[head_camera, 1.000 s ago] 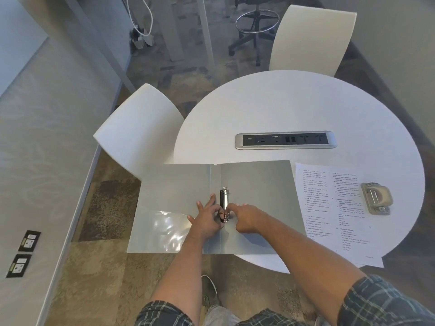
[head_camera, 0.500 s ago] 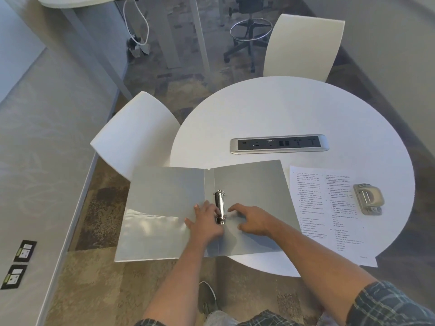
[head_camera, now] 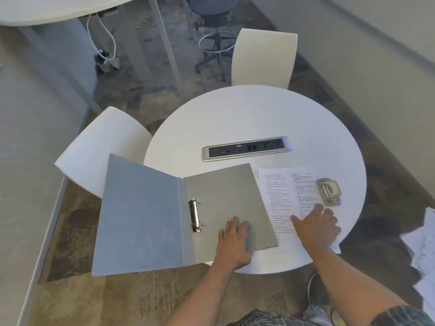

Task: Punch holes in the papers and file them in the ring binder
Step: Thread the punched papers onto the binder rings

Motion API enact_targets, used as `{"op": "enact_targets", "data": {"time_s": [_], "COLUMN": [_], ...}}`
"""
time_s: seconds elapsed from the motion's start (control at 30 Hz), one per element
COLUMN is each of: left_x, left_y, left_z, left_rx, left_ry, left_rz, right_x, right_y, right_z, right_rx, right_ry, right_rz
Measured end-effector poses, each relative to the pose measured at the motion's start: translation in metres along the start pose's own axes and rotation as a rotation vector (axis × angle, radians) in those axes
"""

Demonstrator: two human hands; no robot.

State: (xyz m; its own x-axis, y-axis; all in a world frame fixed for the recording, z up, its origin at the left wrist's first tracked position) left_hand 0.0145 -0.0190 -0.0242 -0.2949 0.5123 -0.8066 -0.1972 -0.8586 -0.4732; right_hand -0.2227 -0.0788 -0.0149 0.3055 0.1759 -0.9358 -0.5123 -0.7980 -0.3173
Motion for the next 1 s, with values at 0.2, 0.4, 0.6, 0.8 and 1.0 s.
{"op": "enact_targets", "data": {"time_s": [0.2, 0.4, 0.6, 0.8, 1.0], "left_x": [0.000, -0.004, -0.004, -0.010, -0.022], "left_y": [0.002, 0.006, 0.007, 0.007, 0.013], "left_z": [-0.005, -0.004, -0.007, -0.004, 0.000], "left_rx": [-0.010, -0.017, -0.027, -0.026, -0.050], "left_ry": [0.034, 0.032, 0.033, 0.046, 0.045], "left_rz": [-0.086, -0.125, -0.145, -0.154, -0.095], "right_x": [-0.002, -0.006, -0.001, -0.003, -0.017], "right_y": [0.010, 0.019, 0.031, 0.032, 0.029], "right_z": [0.015, 0.016, 0.022, 0.032, 0.020], "right_rx": [0.156, 0.153, 0.241, 0.144, -0.084], "right_ry": [0.050, 0.084, 0.327, 0.634, 0.718], "right_rz": [-0.092, -0.100, -0.180, -0.214, -0.213]}}
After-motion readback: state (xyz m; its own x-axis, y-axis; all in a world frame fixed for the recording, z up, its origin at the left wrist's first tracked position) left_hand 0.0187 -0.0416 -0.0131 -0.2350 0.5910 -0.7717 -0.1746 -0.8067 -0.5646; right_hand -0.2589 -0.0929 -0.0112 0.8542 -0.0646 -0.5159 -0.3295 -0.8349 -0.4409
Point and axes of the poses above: each hand's wrist, its own y-axis towards the middle knuckle, its own x-axis out of the palm, z = x × y, the point moved 1 cm from there along y, towards the middle knuckle, and after that the axes turned 3 degrees about -z, right-handed, at the moved point
